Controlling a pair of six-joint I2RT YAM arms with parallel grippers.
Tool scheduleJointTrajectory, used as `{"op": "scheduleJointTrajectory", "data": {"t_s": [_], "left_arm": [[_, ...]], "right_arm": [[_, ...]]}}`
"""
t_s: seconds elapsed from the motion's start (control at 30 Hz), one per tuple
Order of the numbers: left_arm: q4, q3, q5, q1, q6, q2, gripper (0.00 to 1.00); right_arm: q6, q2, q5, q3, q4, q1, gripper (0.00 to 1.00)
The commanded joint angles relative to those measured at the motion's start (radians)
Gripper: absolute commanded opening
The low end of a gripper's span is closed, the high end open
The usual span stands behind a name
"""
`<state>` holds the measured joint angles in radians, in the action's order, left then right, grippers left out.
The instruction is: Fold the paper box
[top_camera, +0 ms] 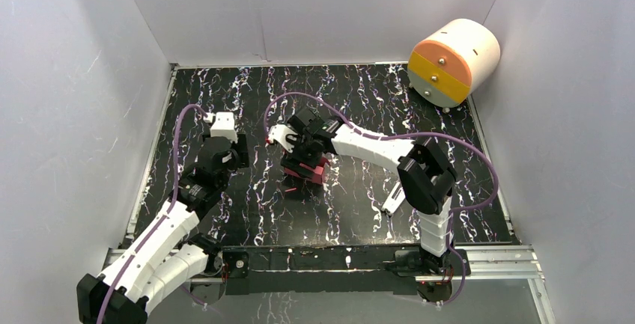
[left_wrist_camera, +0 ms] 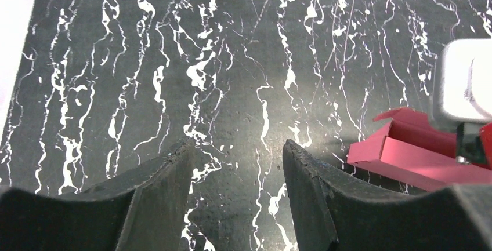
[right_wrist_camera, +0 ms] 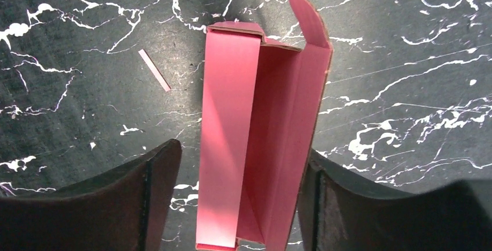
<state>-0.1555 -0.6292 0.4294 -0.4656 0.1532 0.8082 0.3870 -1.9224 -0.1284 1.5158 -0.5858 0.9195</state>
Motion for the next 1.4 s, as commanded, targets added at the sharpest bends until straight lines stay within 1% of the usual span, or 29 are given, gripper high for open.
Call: {"op": "scheduleJointTrajectory", "data": {"t_s": [0.0,0.03,0.1,0.13,0.23,0.33,0.5,0.6,0.7,0.8,0.93,1.03,1.13,1.27,1.33,1.37], "left_arm": [[0.053,-0.006,0.060,0.025,-0.008,-0.042,0.56],[0.055,-0.006,0.053,0.031,-0.005,-0.045,0.56],[0.060,-0.002,0.043,0.042,-0.004,-0.049,0.56],[0.062,-0.001,0.042,0.047,-0.005,-0.051,0.56],[0.067,0.004,0.033,0.055,-0.005,-0.062,0.56],[0.074,0.009,0.017,0.059,-0.007,-0.066,0.56],[0.075,0.010,-0.005,0.065,-0.004,-0.066,0.56],[0.079,0.011,-0.026,0.072,-0.003,-0.066,0.56],[0.083,0.011,-0.063,0.080,0.000,-0.065,0.56],[0.087,0.012,-0.101,0.087,0.000,-0.063,0.56],[0.084,0.013,-0.141,0.091,-0.009,-0.050,0.56],[0.080,0.010,-0.163,0.091,-0.012,-0.040,0.56],[0.078,0.011,-0.184,0.090,-0.018,-0.039,0.56],[0.076,0.013,-0.208,0.092,-0.024,-0.037,0.56],[0.078,0.012,-0.223,0.093,-0.025,-0.037,0.56],[0.078,0.012,-0.231,0.092,-0.026,-0.037,0.56]], "right_arm": [[0.067,-0.012,0.012,0.060,-0.024,0.011,0.72],[0.080,-0.015,0.001,0.062,-0.030,0.013,0.67],[0.106,-0.019,-0.016,0.060,-0.038,0.013,0.55],[0.125,-0.020,-0.033,0.058,-0.038,0.013,0.52],[0.192,-0.023,-0.088,0.063,-0.047,0.013,0.47],[0.268,-0.036,-0.130,0.086,-0.074,0.013,0.37],[0.388,-0.060,-0.158,0.118,-0.123,0.009,0.20],[0.458,-0.070,-0.194,0.122,-0.138,-0.004,0.16],[0.500,-0.096,-0.200,0.138,-0.166,-0.016,0.16],[0.515,-0.142,-0.192,0.192,-0.235,-0.024,0.17],[0.515,-0.174,-0.196,0.237,-0.274,-0.029,0.24],[0.516,-0.174,-0.197,0.246,-0.277,-0.031,0.31],[0.511,-0.175,-0.194,0.260,-0.286,-0.029,0.44],[0.493,-0.167,-0.195,0.285,-0.294,-0.030,0.65],[0.478,-0.154,-0.193,0.293,-0.287,-0.030,0.71],[0.470,-0.146,-0.189,0.295,-0.280,-0.030,0.72]]}}
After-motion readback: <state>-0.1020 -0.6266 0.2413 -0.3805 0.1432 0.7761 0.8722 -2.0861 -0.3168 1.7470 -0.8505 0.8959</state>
